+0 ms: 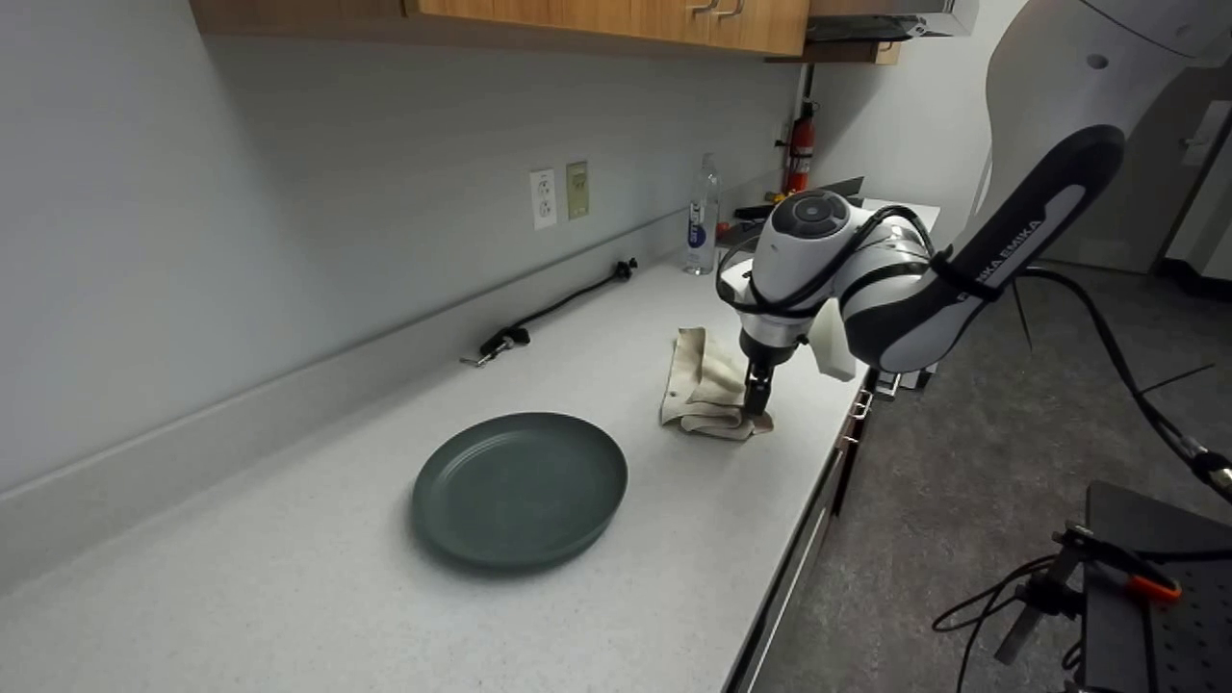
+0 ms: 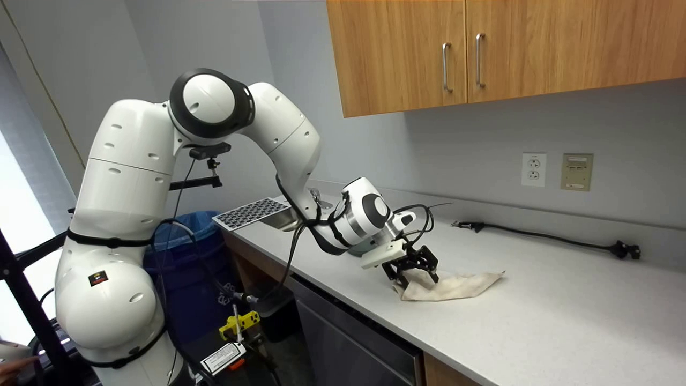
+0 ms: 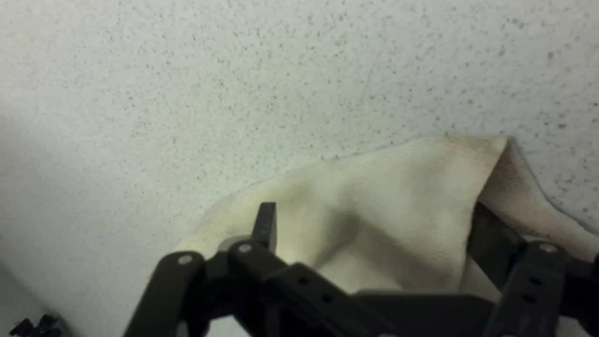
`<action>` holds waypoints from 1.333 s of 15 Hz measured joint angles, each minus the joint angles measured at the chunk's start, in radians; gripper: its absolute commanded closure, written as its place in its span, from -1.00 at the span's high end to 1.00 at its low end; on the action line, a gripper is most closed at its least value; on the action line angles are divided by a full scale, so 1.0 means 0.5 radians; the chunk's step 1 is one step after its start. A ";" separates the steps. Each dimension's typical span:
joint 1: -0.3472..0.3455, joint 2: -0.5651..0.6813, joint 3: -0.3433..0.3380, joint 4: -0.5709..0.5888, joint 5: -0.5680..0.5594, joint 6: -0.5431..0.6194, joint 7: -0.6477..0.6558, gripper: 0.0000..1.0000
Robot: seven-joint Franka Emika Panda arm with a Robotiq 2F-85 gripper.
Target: Unfold the cloth on the counter
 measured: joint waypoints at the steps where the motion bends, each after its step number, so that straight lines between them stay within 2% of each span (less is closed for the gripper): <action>1: 0.000 -0.003 0.000 0.000 0.000 0.000 0.000 0.41; 2: 0.000 -0.006 0.000 0.000 0.000 0.000 0.000 0.39; 3: 0.000 -0.008 0.000 0.000 0.000 0.000 0.000 0.25; 6: 0.000 -0.009 0.000 0.000 0.000 0.000 0.000 -0.26; 11: 0.000 -0.009 0.000 -0.001 0.000 -0.004 0.000 -1.00; 15: -0.002 -0.010 0.000 -0.013 0.041 -0.024 0.003 -1.00; 20: -0.124 -0.032 0.083 -0.090 0.410 -0.139 0.011 -0.99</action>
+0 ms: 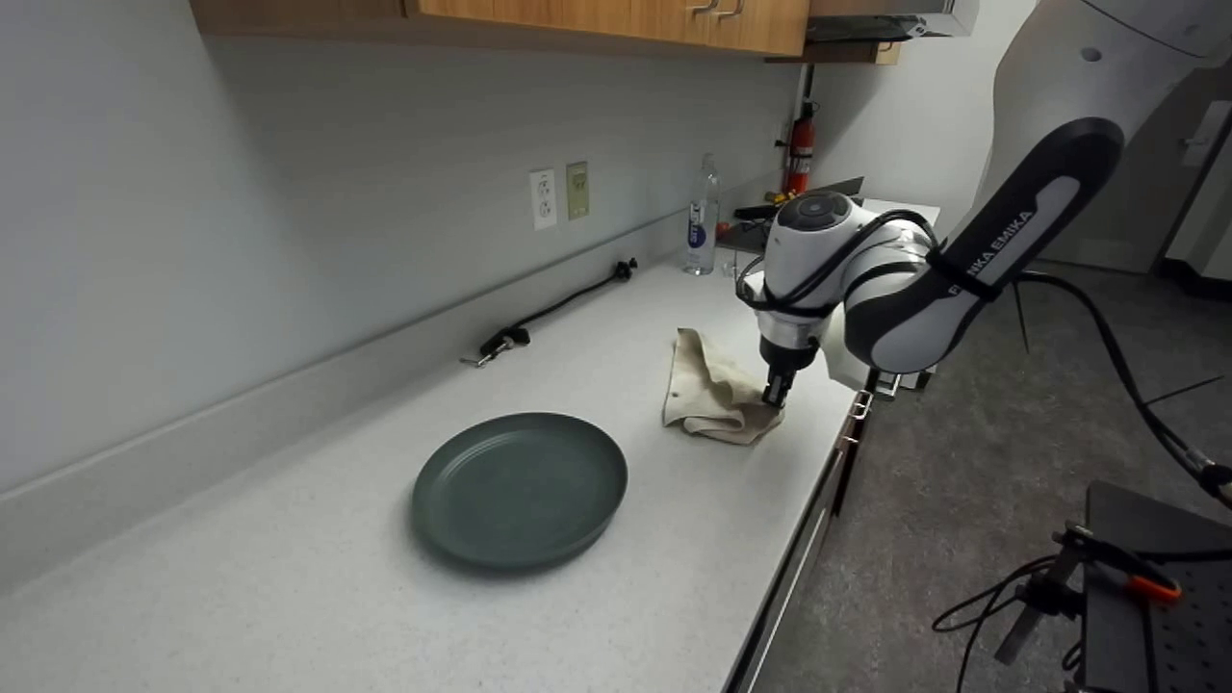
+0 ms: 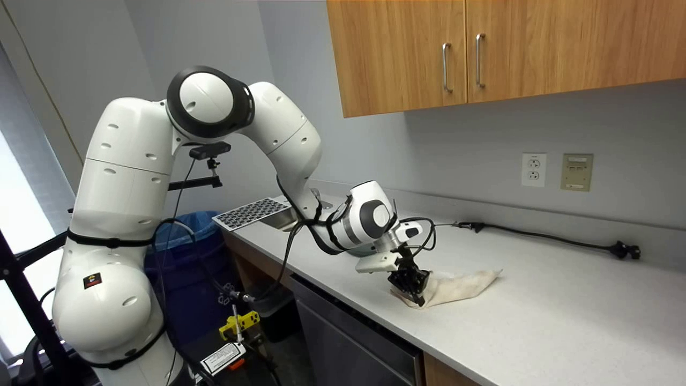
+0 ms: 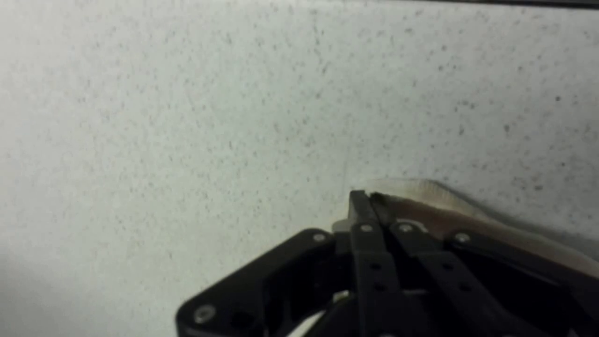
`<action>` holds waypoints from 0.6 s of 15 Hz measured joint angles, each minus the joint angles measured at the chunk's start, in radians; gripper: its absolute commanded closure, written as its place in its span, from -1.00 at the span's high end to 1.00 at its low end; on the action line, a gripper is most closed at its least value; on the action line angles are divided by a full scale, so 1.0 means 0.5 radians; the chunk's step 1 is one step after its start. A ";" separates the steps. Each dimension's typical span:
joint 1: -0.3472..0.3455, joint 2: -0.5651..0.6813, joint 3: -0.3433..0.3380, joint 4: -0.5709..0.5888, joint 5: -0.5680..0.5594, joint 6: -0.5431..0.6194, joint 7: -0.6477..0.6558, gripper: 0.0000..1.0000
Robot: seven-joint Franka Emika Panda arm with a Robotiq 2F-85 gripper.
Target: Unfold the cloth on the counter
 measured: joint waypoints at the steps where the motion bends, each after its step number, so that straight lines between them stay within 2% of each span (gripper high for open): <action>1: -0.020 -0.009 0.002 -0.022 0.080 -0.008 0.002 -0.99; 7: -0.095 -0.101 0.020 -0.156 0.605 -0.038 0.005 -0.99; 8: -0.106 -0.115 0.032 -0.170 0.689 -0.051 0.005 -0.87; 9: -0.120 -0.127 0.050 -0.179 0.773 -0.067 0.004 -0.46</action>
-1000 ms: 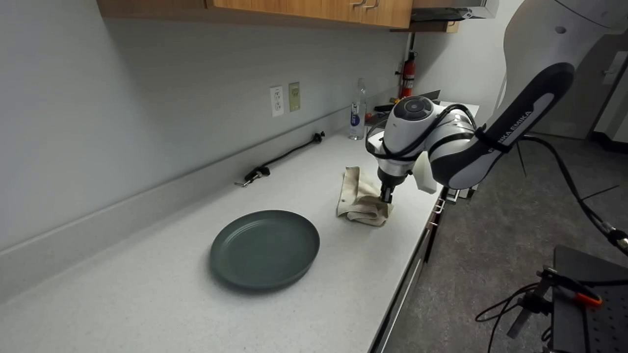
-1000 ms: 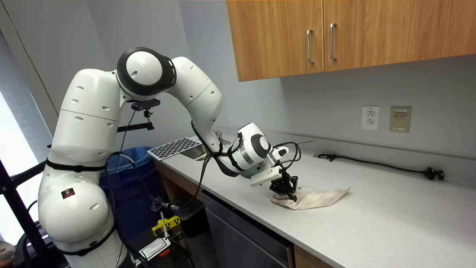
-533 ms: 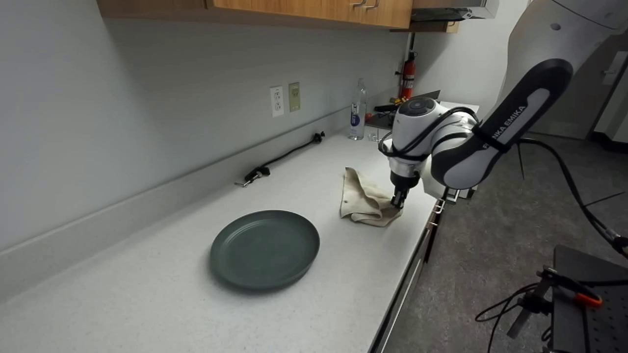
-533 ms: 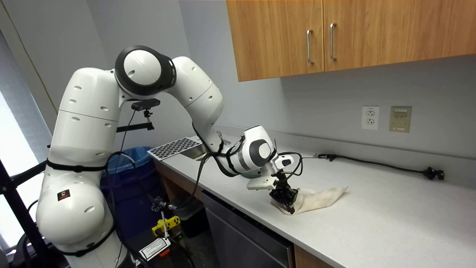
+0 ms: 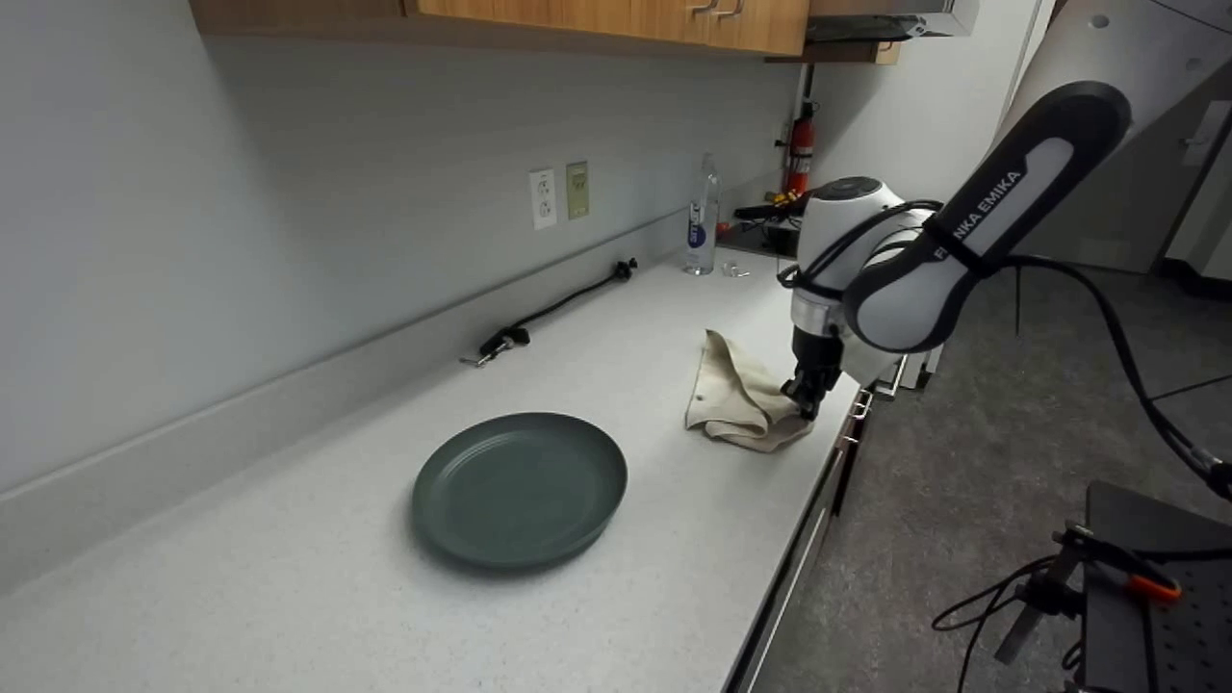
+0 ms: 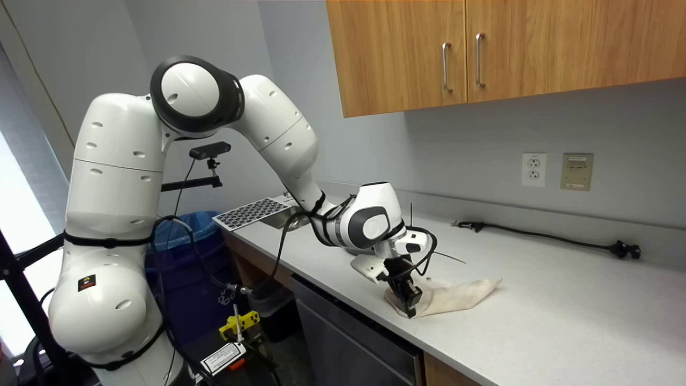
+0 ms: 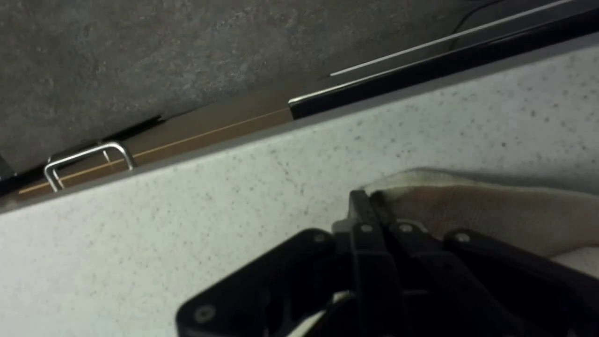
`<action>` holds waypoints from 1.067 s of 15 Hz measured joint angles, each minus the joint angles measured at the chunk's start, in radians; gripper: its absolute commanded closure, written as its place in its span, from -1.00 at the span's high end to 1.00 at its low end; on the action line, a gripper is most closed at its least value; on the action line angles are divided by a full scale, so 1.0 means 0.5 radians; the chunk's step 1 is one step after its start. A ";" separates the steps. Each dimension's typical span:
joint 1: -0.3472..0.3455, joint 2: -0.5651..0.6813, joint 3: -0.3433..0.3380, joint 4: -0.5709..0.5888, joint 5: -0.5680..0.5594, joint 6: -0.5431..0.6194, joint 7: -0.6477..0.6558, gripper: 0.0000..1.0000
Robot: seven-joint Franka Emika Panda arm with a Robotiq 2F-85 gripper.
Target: Unfold the cloth on the counter
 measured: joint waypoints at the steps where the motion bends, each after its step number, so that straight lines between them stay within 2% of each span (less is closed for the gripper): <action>1: -0.029 -0.013 0.037 -0.004 0.103 -0.033 -0.009 -0.34; 3: -0.090 -0.035 0.119 -0.004 0.280 -0.111 -0.029 -0.04; 6: -0.084 -0.042 0.127 -0.004 0.303 -0.132 0.000 0.45; 9: 0.018 -0.047 0.019 -0.002 0.087 -0.131 0.145 0.89; 10: 0.071 -0.050 -0.039 0.002 -0.021 -0.131 0.226 0.97; 14: 0.227 -0.065 -0.213 0.010 -0.322 -0.137 0.508 1.00; 16: 0.243 -0.072 -0.235 0.010 -0.387 -0.137 0.565 0.79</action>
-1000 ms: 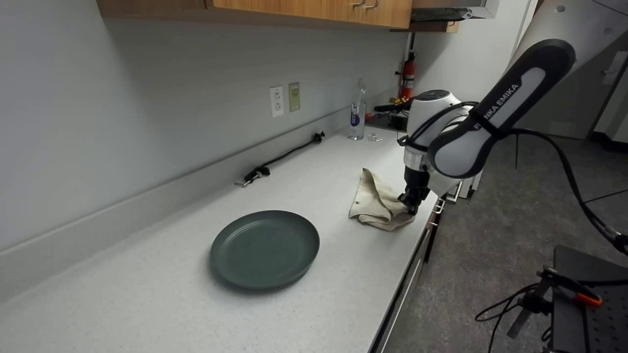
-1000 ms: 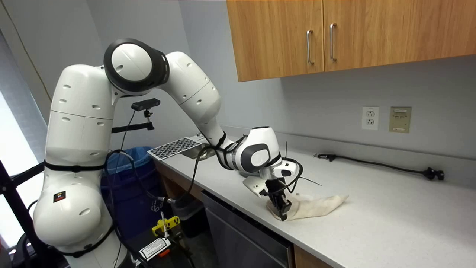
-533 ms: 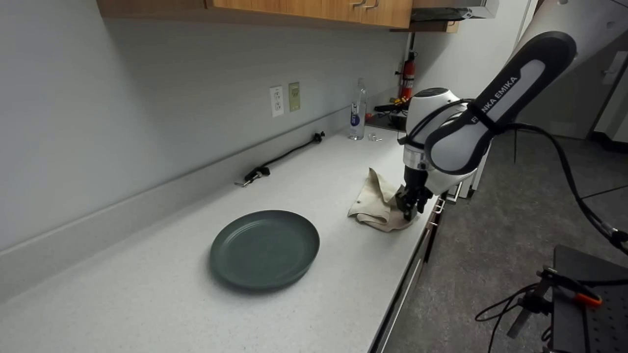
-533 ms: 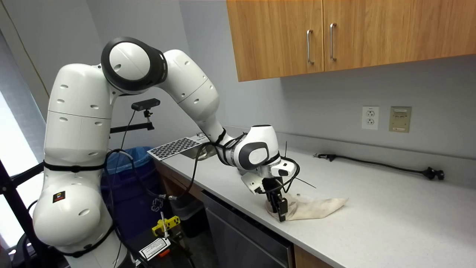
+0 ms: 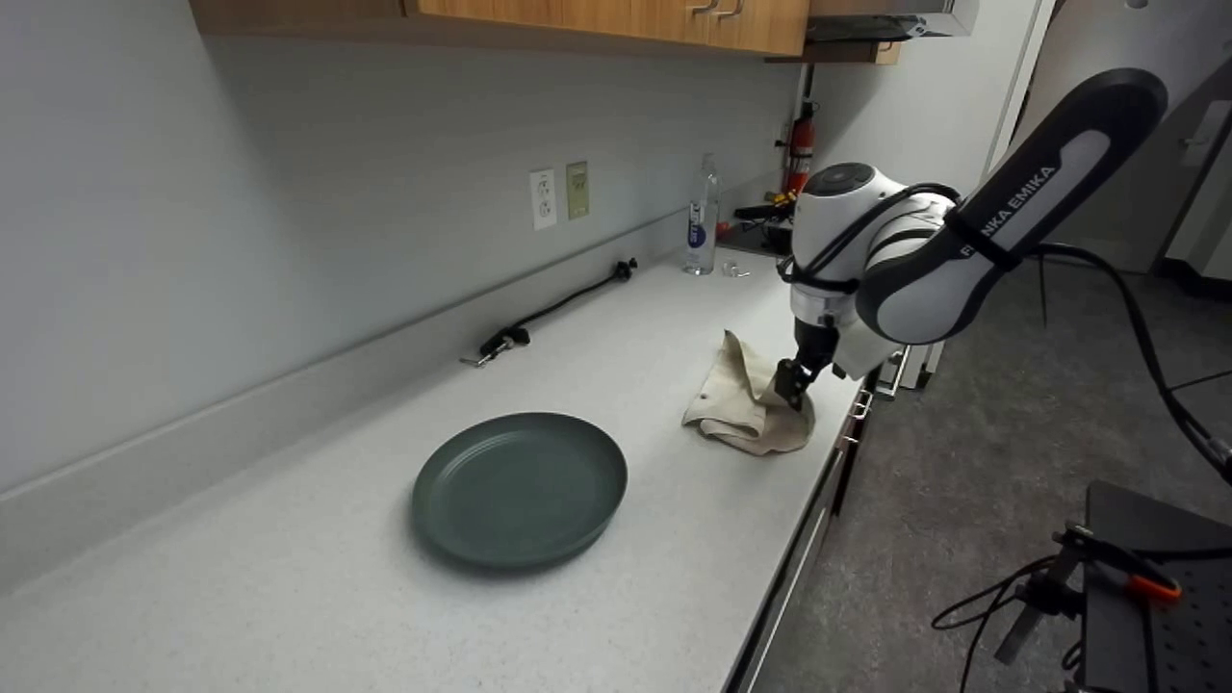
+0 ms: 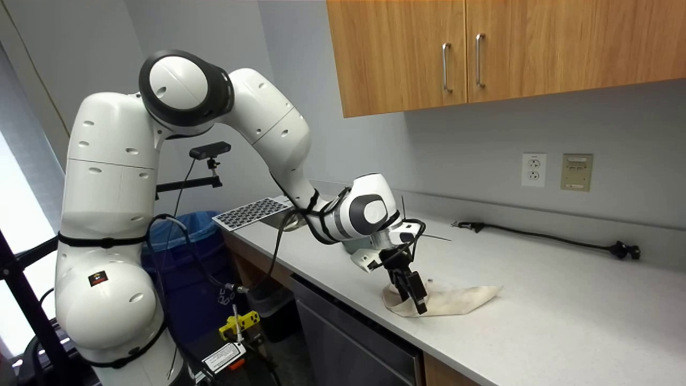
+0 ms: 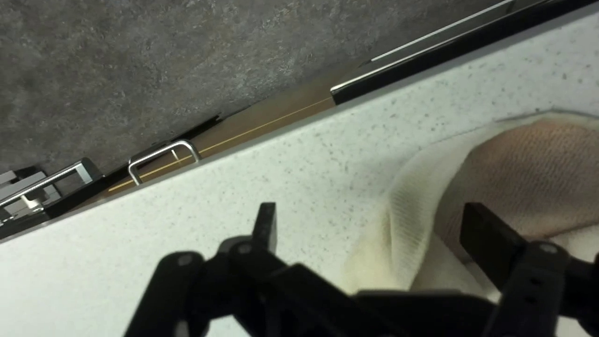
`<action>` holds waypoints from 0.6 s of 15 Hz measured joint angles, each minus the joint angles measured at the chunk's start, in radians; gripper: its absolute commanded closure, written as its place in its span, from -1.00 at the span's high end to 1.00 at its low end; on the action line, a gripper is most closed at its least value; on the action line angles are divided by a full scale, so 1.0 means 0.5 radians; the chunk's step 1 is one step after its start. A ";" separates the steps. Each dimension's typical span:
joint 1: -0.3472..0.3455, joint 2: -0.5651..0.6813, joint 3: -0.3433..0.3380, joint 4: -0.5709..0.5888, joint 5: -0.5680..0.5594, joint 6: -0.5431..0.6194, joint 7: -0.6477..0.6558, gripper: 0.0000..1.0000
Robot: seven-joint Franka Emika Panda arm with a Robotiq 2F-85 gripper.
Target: Unfold the cloth on the counter
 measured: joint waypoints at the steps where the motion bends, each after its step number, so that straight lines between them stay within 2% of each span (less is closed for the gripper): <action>1: 0.000 -0.003 0.001 0.000 -0.009 0.005 0.001 0.80; 3: 0.000 -0.005 0.009 0.000 -0.026 0.026 -0.002 0.70; 4: 0.001 -0.006 0.011 0.000 -0.045 0.055 -0.003 0.74; 5: 0.002 -0.006 0.011 0.001 -0.073 0.092 -0.003 0.68; 6: 0.002 -0.007 0.011 0.003 -0.101 0.133 -0.003 0.56; 8: 0.003 -0.008 0.005 0.017 -0.159 0.204 -0.004 0.14; 9: 0.003 -0.008 0.002 0.028 -0.173 0.232 -0.008 0.01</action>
